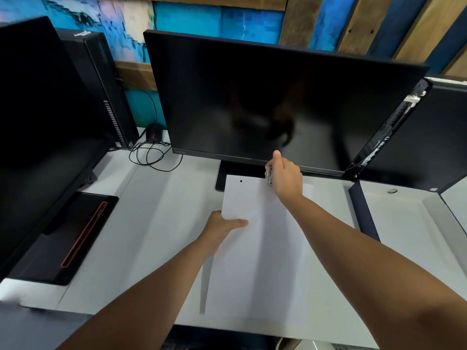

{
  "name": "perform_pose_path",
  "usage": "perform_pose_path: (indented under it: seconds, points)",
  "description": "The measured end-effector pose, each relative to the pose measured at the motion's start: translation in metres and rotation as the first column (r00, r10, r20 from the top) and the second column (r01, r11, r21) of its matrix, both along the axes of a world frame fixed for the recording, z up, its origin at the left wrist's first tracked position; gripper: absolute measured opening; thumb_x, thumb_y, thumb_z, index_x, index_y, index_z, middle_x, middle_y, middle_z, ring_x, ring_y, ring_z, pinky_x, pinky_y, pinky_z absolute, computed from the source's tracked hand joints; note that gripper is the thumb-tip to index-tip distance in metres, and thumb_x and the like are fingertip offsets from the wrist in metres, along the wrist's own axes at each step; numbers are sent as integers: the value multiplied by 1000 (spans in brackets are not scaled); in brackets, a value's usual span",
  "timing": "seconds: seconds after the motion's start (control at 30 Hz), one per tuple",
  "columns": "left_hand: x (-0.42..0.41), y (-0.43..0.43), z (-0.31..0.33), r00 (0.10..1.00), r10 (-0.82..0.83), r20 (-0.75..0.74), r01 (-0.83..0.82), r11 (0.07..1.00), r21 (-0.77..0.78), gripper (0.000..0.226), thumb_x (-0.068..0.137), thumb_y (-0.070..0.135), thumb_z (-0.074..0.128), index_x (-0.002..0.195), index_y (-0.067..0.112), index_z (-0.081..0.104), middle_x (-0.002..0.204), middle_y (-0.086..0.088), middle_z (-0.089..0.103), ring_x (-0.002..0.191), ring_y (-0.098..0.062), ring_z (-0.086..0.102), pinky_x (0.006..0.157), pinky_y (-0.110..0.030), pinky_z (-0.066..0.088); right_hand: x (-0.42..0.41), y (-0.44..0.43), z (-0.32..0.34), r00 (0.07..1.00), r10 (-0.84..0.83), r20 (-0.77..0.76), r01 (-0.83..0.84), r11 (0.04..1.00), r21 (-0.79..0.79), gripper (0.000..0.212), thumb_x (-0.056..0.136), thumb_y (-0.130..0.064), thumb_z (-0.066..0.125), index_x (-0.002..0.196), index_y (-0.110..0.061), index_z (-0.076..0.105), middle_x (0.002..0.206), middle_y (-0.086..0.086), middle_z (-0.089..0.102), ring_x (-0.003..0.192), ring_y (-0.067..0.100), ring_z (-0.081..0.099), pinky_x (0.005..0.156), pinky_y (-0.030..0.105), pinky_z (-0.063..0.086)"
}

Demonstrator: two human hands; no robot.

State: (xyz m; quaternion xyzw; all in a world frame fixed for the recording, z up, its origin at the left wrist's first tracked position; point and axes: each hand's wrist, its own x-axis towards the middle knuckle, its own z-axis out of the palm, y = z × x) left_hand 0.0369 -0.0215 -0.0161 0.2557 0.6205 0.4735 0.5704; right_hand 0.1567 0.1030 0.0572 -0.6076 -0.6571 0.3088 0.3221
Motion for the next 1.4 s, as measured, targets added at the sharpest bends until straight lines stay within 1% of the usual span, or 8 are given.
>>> perform_pose_path:
  seconds: [0.2, 0.4, 0.6, 0.87, 1.0, 1.07, 1.23, 1.4]
  points:
    - [-1, -1, 1, 1000, -5, 26, 5, 1000, 19, 20, 74, 3, 77, 88, 17, 72, 78, 8, 75, 69, -7, 72, 61, -19, 55, -6, -4, -2, 1000, 6, 13, -6, 999, 51, 59, 102, -36, 21, 88, -6, 70, 80, 7, 62, 79, 21, 56, 75, 29, 41]
    - [-1, -1, 2, 1000, 2, 26, -2, 1000, 30, 21, 74, 5, 77, 91, 16, 72, 90, 0, 75, 81, -16, 71, 72, -26, 56, -12, -4, -2, 1000, -13, 13, 12, 999, 39, 59, 103, -37, 21, 87, -6, 69, 77, 7, 60, 73, 18, 57, 71, 28, 44]
    - [0, 0, 1, 1000, 2, 10, -2, 1000, 15, 21, 73, 7, 78, 89, 18, 72, 93, -1, 75, 88, -19, 71, 78, -30, 55, -16, -1, -8, 998, -55, -17, 56, 997, 45, 61, 102, -38, 20, 82, -5, 67, 78, 13, 66, 76, 26, 65, 75, 34, 53]
    - [-2, -2, -1, 1000, -7, 16, 7, 1000, 16, 23, 73, 8, 78, 93, 18, 72, 97, -1, 75, 91, -19, 71, 79, -30, 55, -20, -3, -6, 995, -87, 52, 83, 994, 77, 60, 103, -35, 16, 81, -1, 61, 78, 13, 64, 76, 27, 59, 69, 31, 43]
    - [-3, -3, -1, 999, -9, 34, 9, 1000, 14, 22, 74, 6, 77, 93, 16, 73, 94, -2, 76, 86, -19, 72, 76, -29, 56, -23, -4, -6, 995, -73, 69, 67, 994, 92, 54, 102, -38, 17, 79, -8, 56, 85, 14, 67, 91, 33, 60, 88, 42, 48]
    - [-5, -3, -1, 1000, -7, 24, 7, 1000, 5, 24, 73, 8, 78, 96, 15, 72, 98, -4, 75, 90, -22, 71, 81, -33, 56, -23, -4, -8, 996, -38, 80, 31, 997, 76, 59, 100, -43, 18, 82, -7, 61, 82, 11, 68, 88, 31, 60, 95, 47, 44]
    - [-9, -2, -4, 1000, -1, 16, 1, 1000, -19, 28, 72, 8, 79, 98, 13, 72, 100, -5, 75, 94, -24, 71, 86, -36, 55, -17, -3, -8, 989, 3, 145, -9, 999, 42, 63, 98, -47, 16, 81, -11, 65, 80, 9, 68, 83, 27, 61, 97, 48, 43]
    - [-11, -4, -5, 1000, 12, 13, -11, 1000, -15, 22, 74, 7, 78, 93, 17, 72, 93, 1, 74, 86, -16, 70, 70, -25, 53, 2, 2, -2, 989, -13, 145, 10, 1000, 22, 61, 100, -40, 16, 89, -7, 67, 93, 13, 69, 94, 32, 59, 98, 47, 41]
